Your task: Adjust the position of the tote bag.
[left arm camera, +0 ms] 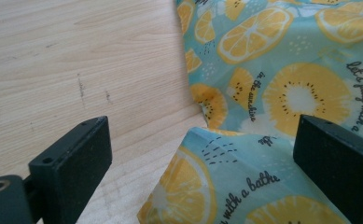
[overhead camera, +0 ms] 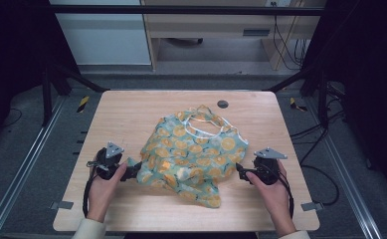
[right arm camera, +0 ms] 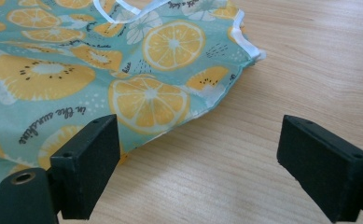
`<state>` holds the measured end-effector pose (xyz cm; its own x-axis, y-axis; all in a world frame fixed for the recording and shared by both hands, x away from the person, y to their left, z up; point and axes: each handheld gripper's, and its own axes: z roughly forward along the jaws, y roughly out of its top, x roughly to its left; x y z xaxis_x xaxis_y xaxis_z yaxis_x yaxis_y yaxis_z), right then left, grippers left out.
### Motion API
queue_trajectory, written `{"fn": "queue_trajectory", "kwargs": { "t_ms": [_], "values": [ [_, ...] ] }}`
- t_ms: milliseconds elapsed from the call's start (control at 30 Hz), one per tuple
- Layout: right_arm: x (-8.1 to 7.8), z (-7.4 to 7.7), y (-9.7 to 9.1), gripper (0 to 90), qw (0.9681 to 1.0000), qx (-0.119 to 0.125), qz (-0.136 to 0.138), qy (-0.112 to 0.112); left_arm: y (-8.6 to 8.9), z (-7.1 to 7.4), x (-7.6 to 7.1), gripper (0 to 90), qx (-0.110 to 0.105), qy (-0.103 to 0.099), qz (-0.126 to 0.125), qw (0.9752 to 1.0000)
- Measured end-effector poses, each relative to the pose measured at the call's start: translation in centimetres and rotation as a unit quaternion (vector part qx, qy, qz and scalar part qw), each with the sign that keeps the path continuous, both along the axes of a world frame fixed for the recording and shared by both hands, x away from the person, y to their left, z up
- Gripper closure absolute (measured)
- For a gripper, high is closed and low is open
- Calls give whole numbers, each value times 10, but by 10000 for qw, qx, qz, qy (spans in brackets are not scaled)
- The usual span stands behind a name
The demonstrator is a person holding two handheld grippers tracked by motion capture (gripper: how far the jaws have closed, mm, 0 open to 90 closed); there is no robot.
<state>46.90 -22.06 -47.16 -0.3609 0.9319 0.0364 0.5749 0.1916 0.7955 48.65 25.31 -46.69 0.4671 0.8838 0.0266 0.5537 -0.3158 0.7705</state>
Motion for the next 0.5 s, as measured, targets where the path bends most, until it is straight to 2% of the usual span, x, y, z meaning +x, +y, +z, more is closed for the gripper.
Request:
{"fn": "queue_trajectory", "kwargs": {
  "t_ms": [67,167,200,267,500],
  "values": [
    [0,0,-2,154,10000,35,-2,24,0,0,0,45,-26,5,7,10000],
    [5,0,-4,177,9999,52,2,91,-1,0,-1,45,45,9,-17,10000],
    [6,0,-4,186,10000,14,9,78,-1,1,-1,46,35,-48,-11,10000],
    [9,2,-6,200,9999,104,-31,110,-1,1,-1,45,62,-54,-19,10000],
    [19,14,-8,189,9997,185,-48,148,-2,0,-2,46,125,-52,-18,9999]
  ]
}}
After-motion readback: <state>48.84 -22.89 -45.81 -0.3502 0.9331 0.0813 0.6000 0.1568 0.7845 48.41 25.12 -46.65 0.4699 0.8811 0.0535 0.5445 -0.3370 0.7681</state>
